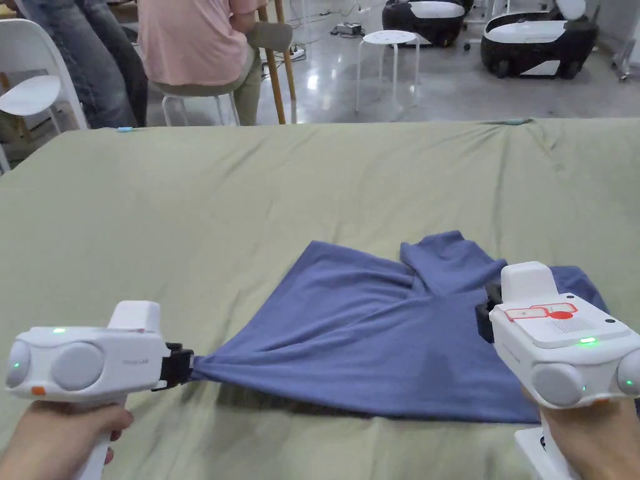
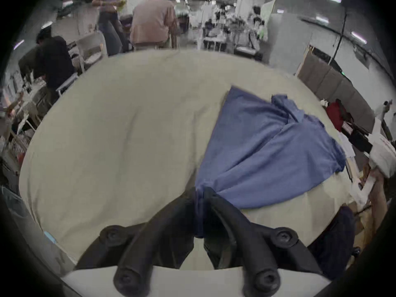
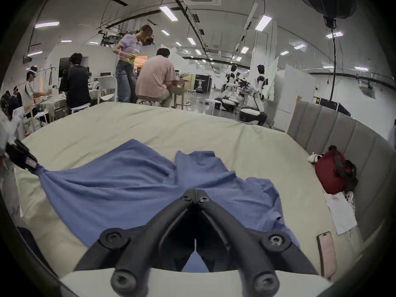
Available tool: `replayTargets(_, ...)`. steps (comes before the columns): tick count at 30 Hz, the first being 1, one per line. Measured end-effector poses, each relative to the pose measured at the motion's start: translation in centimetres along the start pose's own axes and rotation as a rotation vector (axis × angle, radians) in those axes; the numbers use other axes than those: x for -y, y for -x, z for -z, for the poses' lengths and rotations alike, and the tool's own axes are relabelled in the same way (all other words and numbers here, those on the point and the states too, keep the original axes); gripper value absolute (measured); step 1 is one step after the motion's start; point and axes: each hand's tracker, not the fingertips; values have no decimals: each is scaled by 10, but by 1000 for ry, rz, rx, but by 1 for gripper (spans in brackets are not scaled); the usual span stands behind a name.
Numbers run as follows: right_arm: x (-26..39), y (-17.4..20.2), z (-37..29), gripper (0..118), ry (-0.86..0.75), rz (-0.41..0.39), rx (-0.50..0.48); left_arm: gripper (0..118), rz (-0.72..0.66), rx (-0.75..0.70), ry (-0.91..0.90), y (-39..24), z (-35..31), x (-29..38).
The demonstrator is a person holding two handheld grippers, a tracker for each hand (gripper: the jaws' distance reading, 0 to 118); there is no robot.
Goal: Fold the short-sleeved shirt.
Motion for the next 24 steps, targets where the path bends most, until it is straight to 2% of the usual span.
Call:
replayTargets(2, -5, -25, 24, 0, 46, 17, 15, 3, 24, -19, -108, 0, 1, 11)
replayTargets(4, -8, -49, 49, 0, 107, 27, 33, 3, 6, -62, -88, -1, 8, 20)
replayTargets(7, -22, -81, 96, 0, 164, -29, 83, 3, -9, -78, -93, -1, 18, 29)
replayTargets(10, -38, -110, 138, 2, 163, 4, -10, 3, 4, -100, -78, -4, 25, 30)
replayTargets(11, -44, -115, 154, 14, 164, -8, -16, 3, 1, -102, -71, -3, 27, 30)
replayTargets(12, -50, -119, 166, 44, 179, -12, -15, 3, -5, -102, -68, -2, 28, 29)
replayTargets(13, -54, -121, 179, 91, 218, -4, -26, 3, -11, -102, -68, -2, 28, 28)
replayTargets(14, -57, -123, 195, 116, 255, 0, -43, 3, -19, -101, -64, -1, 30, 26)
replayTargets(15, -58, -124, 207, 118, 263, 5, -61, 3, -21, -100, -60, 0, 31, 24)
replayTargets(19, -55, -111, 234, 111, 296, -4, -56, 3, -19, -106, -53, 0, 35, 19)
replayTargets(20, -46, -113, 247, 105, 328, -10, -66, 3, -19, -106, -51, 0, 37, 17)
replayTargets(21, -40, -110, 253, 91, 376, -18, -72, 3, -19, -108, -47, 0, 39, 15)
replayTargets(22, -35, -108, 256, 54, 421, -20, -91, 3, -14, -109, -44, -2, 39, 14)
replayTargets(23, -29, -104, 261, 30, 512, -30, -109, 3, -11, -111, -40, -3, 41, 13)
replayTargets(24, -23, -100, 264, 27, 567, -18, -136, 3, -10, -112, -37, -4, 43, 11)
